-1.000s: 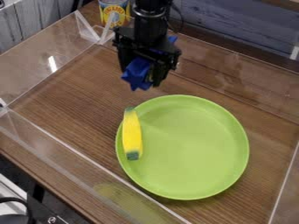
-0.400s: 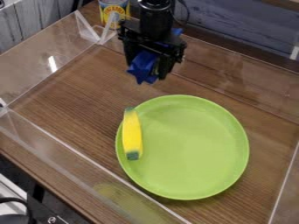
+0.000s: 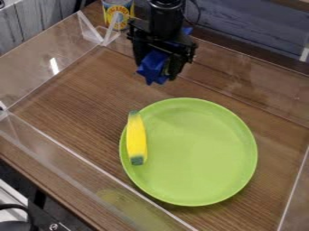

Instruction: Remove the blue object from inside the green plate and put it on the table

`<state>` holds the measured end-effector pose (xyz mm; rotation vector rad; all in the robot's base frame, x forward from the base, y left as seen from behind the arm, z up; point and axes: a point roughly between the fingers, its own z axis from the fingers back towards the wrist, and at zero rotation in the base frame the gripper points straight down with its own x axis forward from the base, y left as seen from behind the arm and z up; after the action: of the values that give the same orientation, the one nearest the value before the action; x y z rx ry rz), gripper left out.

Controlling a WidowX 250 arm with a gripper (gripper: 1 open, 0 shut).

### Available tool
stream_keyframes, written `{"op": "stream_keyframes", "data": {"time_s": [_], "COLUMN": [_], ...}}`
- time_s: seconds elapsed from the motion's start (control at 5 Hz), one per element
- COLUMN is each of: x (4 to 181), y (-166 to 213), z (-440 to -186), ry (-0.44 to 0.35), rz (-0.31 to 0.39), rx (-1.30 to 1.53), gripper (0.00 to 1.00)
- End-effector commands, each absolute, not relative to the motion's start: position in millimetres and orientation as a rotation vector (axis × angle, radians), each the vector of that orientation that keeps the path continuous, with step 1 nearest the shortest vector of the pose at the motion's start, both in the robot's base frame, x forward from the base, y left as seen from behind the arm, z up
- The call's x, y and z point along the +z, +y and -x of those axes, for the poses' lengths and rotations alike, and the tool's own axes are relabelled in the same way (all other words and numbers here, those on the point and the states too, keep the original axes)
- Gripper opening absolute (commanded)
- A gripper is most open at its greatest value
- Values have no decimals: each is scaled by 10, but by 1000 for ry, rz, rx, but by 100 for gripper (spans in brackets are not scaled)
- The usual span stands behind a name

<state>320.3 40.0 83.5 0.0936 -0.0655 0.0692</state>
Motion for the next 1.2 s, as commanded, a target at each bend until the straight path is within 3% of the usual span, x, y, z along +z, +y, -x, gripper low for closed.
{"op": "stream_keyframes", "data": {"time_s": [0.0,1.0], "x": [980,970], "y": [367,221], "z": [-3335,-3606], "ry": [-122,-150], "rz": [-102,-114], "rx": [61,38], "gripper": [0,0]}}
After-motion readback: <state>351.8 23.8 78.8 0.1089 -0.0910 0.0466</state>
